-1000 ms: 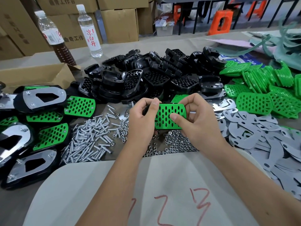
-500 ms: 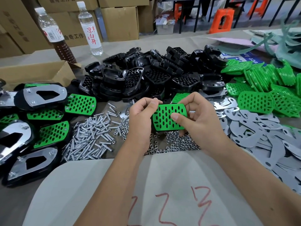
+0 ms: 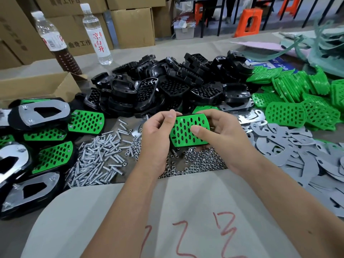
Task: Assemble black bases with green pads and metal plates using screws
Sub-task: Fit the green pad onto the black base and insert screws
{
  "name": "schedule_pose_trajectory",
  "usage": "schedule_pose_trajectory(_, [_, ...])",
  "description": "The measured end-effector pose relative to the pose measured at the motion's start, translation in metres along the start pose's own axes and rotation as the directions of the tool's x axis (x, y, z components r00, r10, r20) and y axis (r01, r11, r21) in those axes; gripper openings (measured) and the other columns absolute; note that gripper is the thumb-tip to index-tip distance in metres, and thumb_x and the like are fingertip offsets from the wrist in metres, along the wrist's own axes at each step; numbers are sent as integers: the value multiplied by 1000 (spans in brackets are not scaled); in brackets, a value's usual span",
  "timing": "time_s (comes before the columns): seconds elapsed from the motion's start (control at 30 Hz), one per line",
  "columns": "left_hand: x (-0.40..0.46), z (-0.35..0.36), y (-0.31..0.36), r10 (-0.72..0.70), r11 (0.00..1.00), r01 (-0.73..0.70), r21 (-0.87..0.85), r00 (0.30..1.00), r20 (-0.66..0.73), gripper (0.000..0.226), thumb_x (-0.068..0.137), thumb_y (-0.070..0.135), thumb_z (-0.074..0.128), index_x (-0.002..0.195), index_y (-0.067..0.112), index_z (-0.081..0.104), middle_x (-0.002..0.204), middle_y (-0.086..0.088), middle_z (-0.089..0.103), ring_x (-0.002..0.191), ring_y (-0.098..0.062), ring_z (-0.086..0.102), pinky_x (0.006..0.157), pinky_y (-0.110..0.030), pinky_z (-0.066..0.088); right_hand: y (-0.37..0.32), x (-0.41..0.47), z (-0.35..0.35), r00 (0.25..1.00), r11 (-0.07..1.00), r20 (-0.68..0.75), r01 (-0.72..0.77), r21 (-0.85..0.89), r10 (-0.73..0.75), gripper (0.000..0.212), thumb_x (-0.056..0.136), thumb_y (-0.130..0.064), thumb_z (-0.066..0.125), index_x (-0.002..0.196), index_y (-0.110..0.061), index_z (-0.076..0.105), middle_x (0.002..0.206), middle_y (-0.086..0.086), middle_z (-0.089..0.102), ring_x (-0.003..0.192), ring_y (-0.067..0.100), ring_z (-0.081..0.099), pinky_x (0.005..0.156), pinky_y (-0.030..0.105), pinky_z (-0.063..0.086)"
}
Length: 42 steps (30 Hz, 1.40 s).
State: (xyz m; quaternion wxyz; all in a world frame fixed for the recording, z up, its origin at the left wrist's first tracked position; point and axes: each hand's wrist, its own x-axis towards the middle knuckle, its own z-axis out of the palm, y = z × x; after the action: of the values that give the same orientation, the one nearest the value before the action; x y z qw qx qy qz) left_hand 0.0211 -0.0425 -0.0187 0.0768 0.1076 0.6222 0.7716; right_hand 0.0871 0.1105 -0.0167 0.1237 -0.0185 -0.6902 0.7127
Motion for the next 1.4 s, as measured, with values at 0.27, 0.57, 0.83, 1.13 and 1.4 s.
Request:
schedule_pose_trajectory(0.27, [3,-4,-4,46,993,-57,104,994,102,21,98,45,64,93,28,75,89,6,72,81,-10,69,66,-31,60,2,1,-5,999,999,-41,3,51,-1,24,94,-4,72,115,-13,67,99,11,78,89,31,77,59,34,61])
schedule_pose_trajectory(0.57, [5,-1,-6,45,998,-45,39,999,-1,8,89,33,78,85,26,78,82,-1,71,79,-20,68,74,-47,61,1,2,-2,1000,997,24,-22,75,20,24,94,-11,73,117,-13,65,97,7,78,86,25,76,60,31,61])
schedule_pose_trajectory(0.83, [2,1,-3,62,997,-60,41,997,-52,13,82,37,85,83,26,77,91,-9,71,85,-23,69,76,-49,61,-1,3,-2,996,988,50,-74,139,67,18,99,-9,64,116,-8,71,104,15,77,89,25,75,62,28,59])
schedule_pose_trajectory(1.13, [3,-4,-3,-94,995,96,-17,993,65,29,77,44,80,94,20,77,91,-5,79,83,-20,76,69,-38,63,1,4,-5,998,987,33,-54,151,49,23,97,-11,67,119,-5,71,106,16,77,91,30,74,58,30,59])
schedule_pose_trajectory(1.4, [0,1,0,-20,999,19,-51,1000,-21,26,76,40,80,93,21,76,92,-2,75,89,-22,68,79,-51,62,0,4,0,1000,982,-5,-15,189,16,23,91,-12,73,115,-13,73,105,12,77,100,26,74,80,32,60])
